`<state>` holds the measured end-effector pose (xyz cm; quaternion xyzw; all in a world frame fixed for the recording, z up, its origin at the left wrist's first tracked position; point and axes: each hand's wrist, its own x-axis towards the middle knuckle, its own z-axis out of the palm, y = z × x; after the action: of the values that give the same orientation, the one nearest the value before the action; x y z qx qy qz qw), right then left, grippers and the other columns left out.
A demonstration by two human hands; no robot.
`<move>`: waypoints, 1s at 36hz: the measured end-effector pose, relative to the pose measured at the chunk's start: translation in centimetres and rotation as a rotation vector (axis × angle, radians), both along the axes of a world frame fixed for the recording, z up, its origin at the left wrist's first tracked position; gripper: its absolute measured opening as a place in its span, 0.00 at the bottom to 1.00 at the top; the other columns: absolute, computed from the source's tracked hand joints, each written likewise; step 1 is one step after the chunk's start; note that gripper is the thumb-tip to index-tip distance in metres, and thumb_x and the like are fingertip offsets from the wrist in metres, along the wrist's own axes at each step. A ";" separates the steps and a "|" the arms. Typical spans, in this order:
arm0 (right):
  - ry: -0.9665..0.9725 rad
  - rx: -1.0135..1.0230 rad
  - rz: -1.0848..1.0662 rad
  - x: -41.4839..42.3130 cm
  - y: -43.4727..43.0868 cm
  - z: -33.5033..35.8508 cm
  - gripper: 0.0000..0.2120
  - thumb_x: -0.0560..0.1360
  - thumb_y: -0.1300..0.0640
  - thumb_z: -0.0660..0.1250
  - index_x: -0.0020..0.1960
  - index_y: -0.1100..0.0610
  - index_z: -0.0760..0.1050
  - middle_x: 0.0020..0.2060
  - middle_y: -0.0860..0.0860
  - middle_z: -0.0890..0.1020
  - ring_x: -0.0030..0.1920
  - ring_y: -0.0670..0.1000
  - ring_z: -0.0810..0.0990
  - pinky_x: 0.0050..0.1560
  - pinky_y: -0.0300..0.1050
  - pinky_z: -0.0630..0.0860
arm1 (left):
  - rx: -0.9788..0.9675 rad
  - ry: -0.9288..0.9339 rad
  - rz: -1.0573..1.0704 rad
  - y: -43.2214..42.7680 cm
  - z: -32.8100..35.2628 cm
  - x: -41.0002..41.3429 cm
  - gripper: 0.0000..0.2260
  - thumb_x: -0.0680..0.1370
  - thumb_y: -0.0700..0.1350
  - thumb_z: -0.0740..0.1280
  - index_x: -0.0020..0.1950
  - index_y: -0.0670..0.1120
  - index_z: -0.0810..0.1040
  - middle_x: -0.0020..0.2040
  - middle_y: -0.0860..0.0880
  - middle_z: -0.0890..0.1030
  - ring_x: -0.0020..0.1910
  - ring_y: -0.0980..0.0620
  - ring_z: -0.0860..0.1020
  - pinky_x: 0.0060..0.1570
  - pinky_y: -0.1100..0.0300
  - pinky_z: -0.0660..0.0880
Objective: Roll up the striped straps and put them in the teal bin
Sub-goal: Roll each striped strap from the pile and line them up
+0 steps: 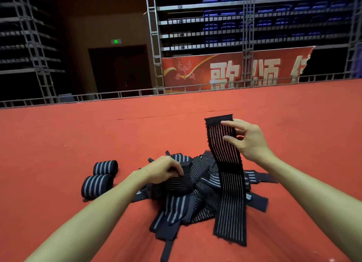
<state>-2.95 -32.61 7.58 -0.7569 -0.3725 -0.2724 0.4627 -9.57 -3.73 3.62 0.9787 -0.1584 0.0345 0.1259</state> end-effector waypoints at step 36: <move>0.067 0.311 0.123 -2.8 3.3 10.6 0.10 0.74 0.63 0.73 0.51 0.49 0.83 0.46 0.46 0.85 0.48 0.38 0.82 0.52 0.33 0.78 | -1.063 -0.321 -0.059 -3.5 15.6 -6.6 0.08 0.77 0.32 0.69 0.46 0.43 0.83 0.41 0.45 0.86 0.42 0.50 0.84 0.45 0.55 0.83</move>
<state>-5.79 -29.34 18.18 -0.6607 -0.3558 -0.2725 0.6021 -16.20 -7.23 19.18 0.7582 -0.1640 0.2546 0.5774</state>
